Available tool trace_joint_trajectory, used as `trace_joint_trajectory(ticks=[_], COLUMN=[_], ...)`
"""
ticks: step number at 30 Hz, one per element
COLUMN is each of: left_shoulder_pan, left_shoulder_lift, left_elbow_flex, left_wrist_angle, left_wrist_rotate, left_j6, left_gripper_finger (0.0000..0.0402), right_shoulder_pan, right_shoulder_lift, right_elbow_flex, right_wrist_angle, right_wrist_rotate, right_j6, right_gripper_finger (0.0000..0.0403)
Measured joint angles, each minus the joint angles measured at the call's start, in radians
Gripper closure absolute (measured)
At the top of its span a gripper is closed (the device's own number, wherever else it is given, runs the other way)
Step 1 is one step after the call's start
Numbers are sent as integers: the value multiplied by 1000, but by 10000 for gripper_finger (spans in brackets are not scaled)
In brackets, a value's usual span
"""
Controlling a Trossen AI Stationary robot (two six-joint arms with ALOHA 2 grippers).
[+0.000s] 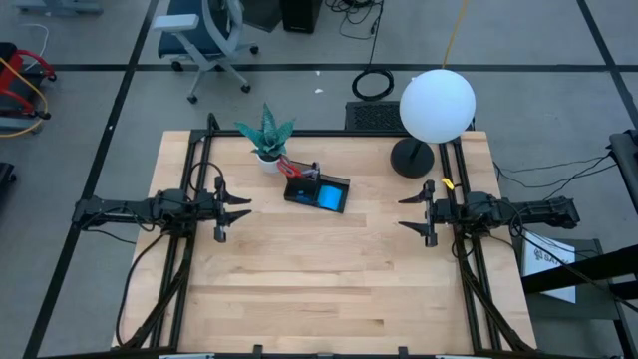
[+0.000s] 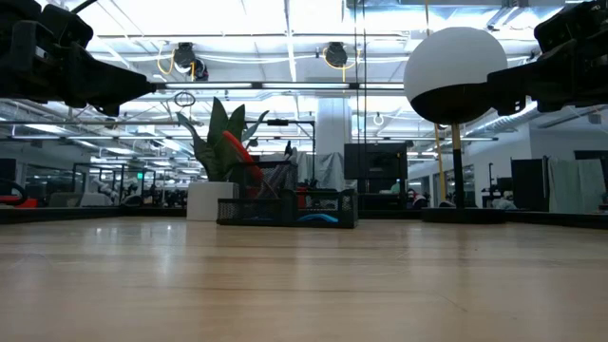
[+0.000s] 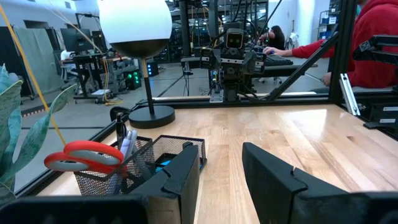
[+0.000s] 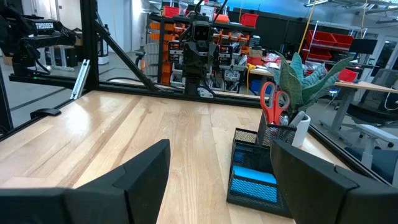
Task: Pick and place office supplies into organizer
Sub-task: Return to Home Position
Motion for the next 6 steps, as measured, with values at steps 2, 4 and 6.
trace_joint_trajectory(ticks=[2,4,6], left_shoulder_pan=[0,0,0], left_shoulder_lift=[0,0,0], left_elbow_flex=[0,0,0], left_wrist_angle=[0,0,0], left_wrist_rotate=[0,0,0], left_j6=[0,0,0], left_gripper_finger=[270,270,270], right_shoulder_pan=[0,0,0], right_shoulder_lift=[0,0,0], right_elbow_flex=[0,0,0], right_wrist_angle=[0,0,0], right_wrist_rotate=[0,0,0], right_j6=[0,0,0], right_gripper_finger=[133,132,131])
